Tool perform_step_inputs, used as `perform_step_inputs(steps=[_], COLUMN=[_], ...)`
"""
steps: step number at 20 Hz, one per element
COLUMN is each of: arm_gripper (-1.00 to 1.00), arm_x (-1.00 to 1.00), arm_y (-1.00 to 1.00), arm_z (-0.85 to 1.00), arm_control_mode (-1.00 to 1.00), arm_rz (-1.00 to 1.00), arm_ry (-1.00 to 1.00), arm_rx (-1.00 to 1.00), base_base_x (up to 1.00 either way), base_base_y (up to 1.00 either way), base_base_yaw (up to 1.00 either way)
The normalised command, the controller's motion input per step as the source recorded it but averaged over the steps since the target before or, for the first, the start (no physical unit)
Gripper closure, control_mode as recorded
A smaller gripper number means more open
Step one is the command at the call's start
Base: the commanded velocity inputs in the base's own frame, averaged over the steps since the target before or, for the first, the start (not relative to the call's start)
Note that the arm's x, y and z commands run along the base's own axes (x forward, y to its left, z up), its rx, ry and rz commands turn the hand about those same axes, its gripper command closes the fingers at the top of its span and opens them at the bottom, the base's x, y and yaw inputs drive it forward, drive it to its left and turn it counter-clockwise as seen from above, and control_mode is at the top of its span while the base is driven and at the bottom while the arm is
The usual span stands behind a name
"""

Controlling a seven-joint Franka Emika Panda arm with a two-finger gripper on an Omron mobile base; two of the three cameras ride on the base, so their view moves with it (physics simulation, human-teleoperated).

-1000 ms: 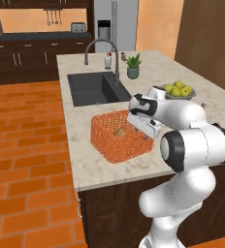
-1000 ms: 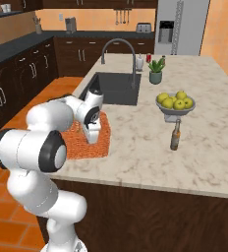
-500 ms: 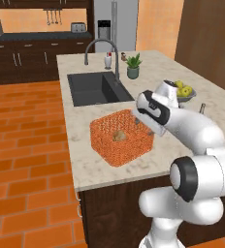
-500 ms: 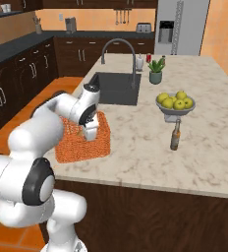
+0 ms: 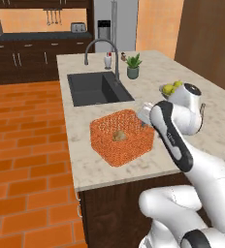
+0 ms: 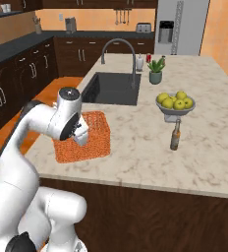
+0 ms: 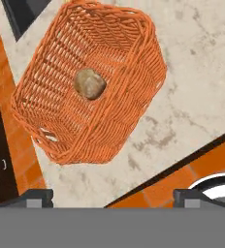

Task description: Open the cabinet, pick up the bread from the cabinet and place it in the basket. Then move the basket to the dining counter.

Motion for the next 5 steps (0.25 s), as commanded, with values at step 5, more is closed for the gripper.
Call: perform_step_inputs(steps=[5], arm_gripper=[-1.0], arm_x=[-0.78], arm_y=[0.0], arm_z=[0.8], arm_control_mode=[-1.0], arm_rz=[0.29], arm_ry=[-0.62], arm_rx=[-0.1], base_base_x=[0.0], base_base_y=[0.0], base_base_yaw=[0.0])
